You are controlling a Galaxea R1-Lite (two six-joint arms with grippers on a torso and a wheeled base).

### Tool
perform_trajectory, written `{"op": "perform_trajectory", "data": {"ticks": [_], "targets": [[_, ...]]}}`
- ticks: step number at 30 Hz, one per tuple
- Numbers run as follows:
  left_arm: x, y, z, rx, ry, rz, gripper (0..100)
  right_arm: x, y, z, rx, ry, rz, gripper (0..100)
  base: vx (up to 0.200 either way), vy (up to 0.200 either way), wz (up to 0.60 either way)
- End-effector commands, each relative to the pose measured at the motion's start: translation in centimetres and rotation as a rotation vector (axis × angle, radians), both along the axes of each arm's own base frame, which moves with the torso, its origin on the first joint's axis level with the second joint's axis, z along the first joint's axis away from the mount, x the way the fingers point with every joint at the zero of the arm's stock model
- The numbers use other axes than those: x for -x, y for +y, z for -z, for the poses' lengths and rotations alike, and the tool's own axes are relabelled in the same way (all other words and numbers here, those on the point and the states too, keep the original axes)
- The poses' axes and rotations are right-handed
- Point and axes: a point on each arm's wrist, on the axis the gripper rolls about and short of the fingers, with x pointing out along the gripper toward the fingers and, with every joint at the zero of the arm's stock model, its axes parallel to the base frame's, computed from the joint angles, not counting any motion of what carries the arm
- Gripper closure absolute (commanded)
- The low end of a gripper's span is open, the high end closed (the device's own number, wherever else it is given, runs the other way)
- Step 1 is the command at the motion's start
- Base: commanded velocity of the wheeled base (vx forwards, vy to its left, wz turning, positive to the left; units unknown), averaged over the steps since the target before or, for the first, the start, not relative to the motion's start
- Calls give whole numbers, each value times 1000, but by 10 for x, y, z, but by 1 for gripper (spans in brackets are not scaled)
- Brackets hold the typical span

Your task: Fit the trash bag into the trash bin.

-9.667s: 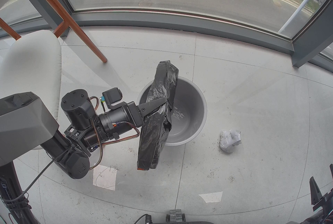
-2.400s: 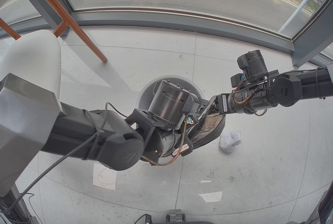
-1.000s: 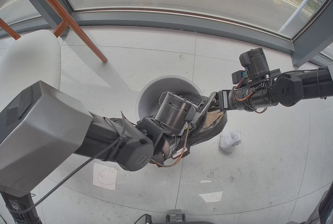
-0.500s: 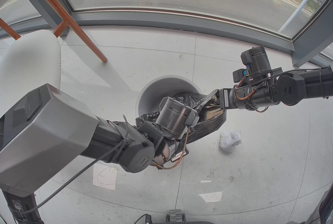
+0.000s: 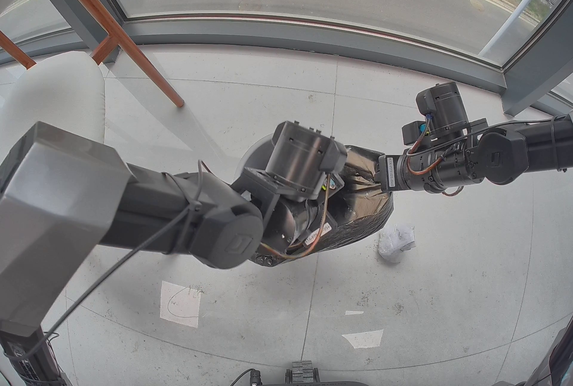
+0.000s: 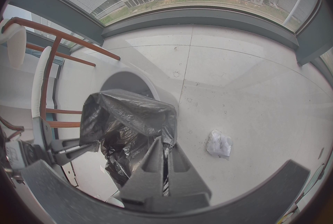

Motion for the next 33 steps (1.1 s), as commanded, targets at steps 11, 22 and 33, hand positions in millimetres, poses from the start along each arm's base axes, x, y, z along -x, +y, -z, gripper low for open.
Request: {"op": "perform_trajectory", "data": {"ticks": [11,22,33], "targets": [[-48,46,-58,107,-103,-119,100,-15,5,-11,-54,-111,-30,100,0,0,0],[-62,61,-71,124,-122,-148,100,-29,-11,-5,-62,-119,-33,100,0,0,0],[-63,61,-68,121,-116,-147,100,-38,-11,2,-89,-129,-53,0,0,0,0]]}}
